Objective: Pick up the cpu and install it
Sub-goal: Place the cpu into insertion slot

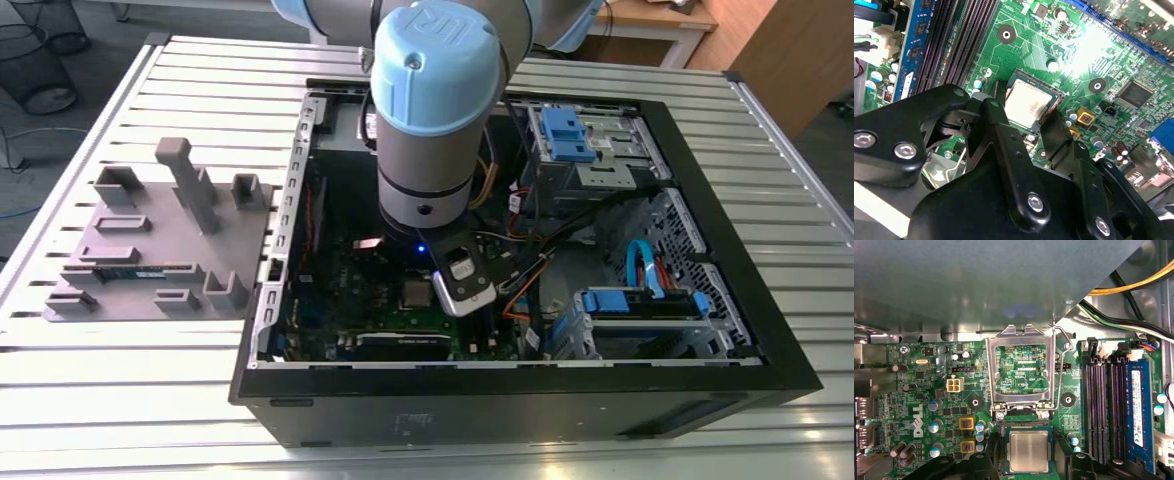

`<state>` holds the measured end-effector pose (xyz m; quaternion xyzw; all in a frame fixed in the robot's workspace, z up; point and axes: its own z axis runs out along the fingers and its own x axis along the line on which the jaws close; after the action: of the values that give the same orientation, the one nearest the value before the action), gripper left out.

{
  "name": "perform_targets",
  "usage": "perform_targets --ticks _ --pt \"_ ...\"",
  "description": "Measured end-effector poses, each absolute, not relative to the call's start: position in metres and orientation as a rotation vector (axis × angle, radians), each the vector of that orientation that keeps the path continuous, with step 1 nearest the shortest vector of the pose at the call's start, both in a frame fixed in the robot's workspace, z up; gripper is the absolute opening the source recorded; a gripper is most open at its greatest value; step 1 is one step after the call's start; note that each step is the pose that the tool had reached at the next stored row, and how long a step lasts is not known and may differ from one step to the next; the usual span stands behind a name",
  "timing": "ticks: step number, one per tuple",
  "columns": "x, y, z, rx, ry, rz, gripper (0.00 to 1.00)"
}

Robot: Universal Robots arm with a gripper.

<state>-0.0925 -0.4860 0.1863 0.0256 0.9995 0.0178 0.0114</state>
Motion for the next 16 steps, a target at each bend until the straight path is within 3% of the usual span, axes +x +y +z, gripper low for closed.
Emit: perform_targets --ticks 16 --pt "-0.0925 -0.486 0.1861 0.08 3.117 0.055 0.55"
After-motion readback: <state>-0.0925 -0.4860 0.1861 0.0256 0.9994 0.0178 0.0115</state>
